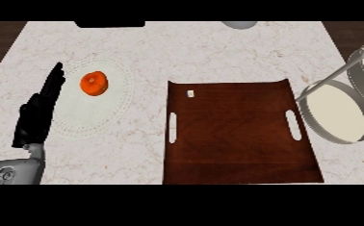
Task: Pick the bell pepper from the tray and place it in the tiered basket
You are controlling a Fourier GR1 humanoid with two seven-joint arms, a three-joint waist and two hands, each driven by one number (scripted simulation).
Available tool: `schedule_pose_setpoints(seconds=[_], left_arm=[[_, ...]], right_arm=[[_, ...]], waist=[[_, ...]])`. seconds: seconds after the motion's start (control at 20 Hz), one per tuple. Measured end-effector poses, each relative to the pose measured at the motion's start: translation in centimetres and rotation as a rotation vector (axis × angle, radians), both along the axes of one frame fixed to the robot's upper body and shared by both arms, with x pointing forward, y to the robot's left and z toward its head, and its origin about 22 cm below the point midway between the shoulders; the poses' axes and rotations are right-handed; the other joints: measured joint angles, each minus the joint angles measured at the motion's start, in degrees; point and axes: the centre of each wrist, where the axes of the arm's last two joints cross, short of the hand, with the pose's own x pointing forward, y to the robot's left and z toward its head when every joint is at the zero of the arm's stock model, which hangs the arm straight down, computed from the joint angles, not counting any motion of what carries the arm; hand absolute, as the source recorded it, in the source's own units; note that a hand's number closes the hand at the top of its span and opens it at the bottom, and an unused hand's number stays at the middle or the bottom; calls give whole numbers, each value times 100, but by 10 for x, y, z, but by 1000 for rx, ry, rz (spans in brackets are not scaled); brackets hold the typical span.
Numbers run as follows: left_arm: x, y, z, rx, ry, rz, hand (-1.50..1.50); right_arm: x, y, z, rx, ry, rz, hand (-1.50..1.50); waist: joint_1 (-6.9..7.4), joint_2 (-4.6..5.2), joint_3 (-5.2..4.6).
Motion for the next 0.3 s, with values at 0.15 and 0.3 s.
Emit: schedule_pose_setpoints(seconds=[0.15,0.3], left_arm=[[-2,0,-4,3,0,6,0],[-4,-1,-5,1,-3,5,0]], right_arm=[[-34,-27,2,31,-5,7,-150],[-68,-55,-6,65,-34,19,-150]], waist=[[-14,1,0],[-15,3,4]])
